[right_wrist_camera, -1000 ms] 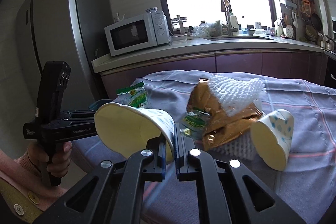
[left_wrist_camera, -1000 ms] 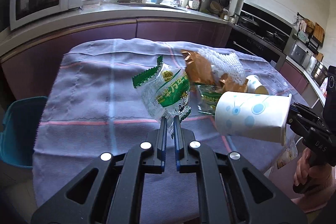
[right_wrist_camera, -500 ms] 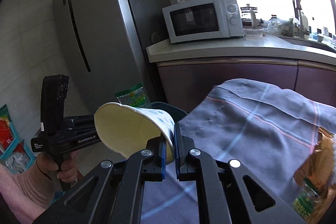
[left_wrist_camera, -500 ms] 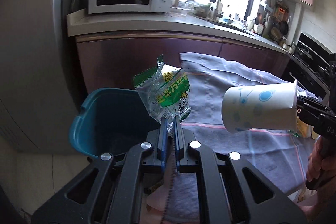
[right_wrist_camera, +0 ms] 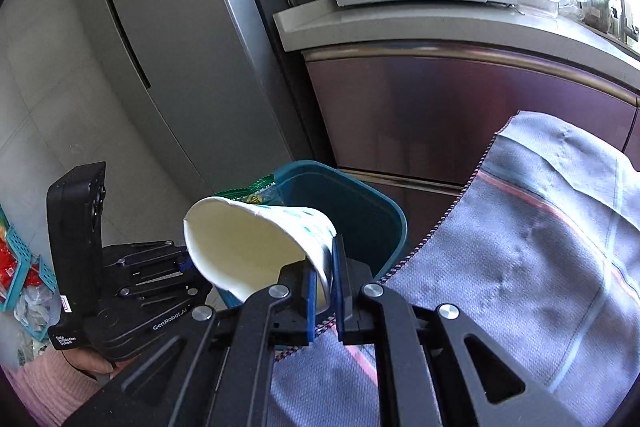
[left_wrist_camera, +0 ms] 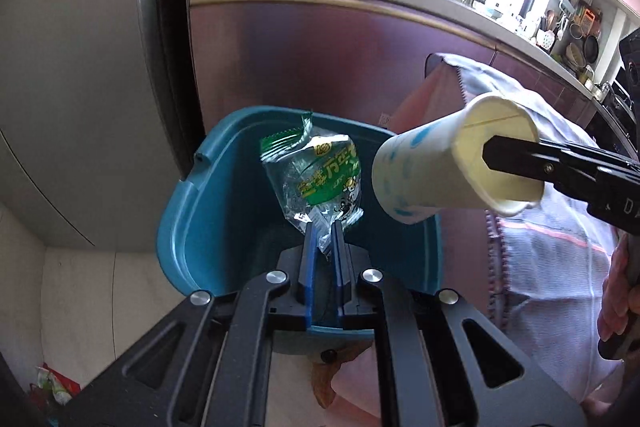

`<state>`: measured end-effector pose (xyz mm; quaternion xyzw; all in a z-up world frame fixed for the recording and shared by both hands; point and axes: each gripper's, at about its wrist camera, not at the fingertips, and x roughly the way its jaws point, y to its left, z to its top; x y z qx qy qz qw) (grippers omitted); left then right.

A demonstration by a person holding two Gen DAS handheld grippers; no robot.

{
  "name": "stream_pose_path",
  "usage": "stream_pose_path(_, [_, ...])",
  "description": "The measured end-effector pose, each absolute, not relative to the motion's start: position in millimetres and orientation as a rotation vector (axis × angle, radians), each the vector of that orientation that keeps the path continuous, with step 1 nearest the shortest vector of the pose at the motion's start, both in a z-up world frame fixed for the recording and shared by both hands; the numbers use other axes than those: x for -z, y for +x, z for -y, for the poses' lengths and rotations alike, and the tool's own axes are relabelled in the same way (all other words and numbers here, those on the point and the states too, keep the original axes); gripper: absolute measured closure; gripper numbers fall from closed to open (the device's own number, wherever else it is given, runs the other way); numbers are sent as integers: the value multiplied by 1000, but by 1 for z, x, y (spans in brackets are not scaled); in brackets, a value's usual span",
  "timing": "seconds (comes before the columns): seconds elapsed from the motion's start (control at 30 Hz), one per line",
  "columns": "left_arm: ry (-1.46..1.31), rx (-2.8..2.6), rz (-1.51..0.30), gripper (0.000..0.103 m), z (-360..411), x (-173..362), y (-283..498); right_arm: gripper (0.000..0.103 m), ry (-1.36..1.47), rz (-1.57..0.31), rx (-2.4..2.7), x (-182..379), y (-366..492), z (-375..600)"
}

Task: Collect trash
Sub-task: 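Open left gripper over the bin while right gripper releases the cup into it, then move both open grippers back to the trash pile on the table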

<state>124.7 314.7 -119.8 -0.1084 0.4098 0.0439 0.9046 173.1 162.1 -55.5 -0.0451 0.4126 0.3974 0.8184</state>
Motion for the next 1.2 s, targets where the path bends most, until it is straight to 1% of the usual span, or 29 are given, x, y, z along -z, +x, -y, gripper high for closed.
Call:
stream_pose_path(0.13, [-259, -97, -875, 95, -324, 133, 143, 85, -111, -927, -822, 67, 185, -169])
stream_pose_path(0.17, [-263, -101, -879, 95, -326, 138, 146, 85, -113, -930, -820, 69, 188, -171])
stream_pose_path(0.2, [-266, -105, -883, 93, -327, 140, 147, 85, -112, -932, -822, 70, 188, -171])
stream_pose_path(0.23, [-269, -106, -883, 92, -327, 142, 147, 83, -110, -930, -824, 71, 190, -170])
stream_pose_path(0.27, [-269, -110, -882, 90, -327, 143, 147, 78, -108, -923, -822, 70, 190, -166])
stream_pose_path(0.33, [-263, -122, -875, 88, -325, 142, 146, 73, -97, -909, -822, 68, 188, -160])
stream_pose_path(0.47, [-256, -132, -846, 85, -323, 136, 145, 73, -70, -883, -833, 67, 185, -141])
stream_pose_path(0.5, [-252, -132, -835, 84, -313, 133, 134, 72, -63, -874, -837, 64, 183, -134])
stream_pose_path(0.63, [-244, -91, -782, 78, -296, 115, 118, 65, -45, -810, -848, 49, 162, -103])
stream_pose_path(0.73, [-231, -38, -738, 72, -278, 99, 108, 62, -33, -761, -843, 37, 143, -75])
stream_pose_path(0.83, [-217, 36, -701, 68, -256, 84, 97, 56, -16, -716, -806, 30, 125, -44])
stream_pose_path(0.9, [-205, 99, -685, 64, -237, 76, 94, 56, 0, -687, -769, 26, 112, -21])
stream_pose_path(1.0, [-175, 207, -675, 61, -200, 69, 90, 55, 6, -646, -687, 21, 95, 15])
stream_pose_path(1.1, [-139, 323, -679, 60, -158, 66, 91, 52, 15, -620, -588, 17, 80, 51])
stream_pose_path(1.2, [-112, 419, -699, 59, -117, 67, 91, 52, 16, -613, -481, 16, 68, 88])
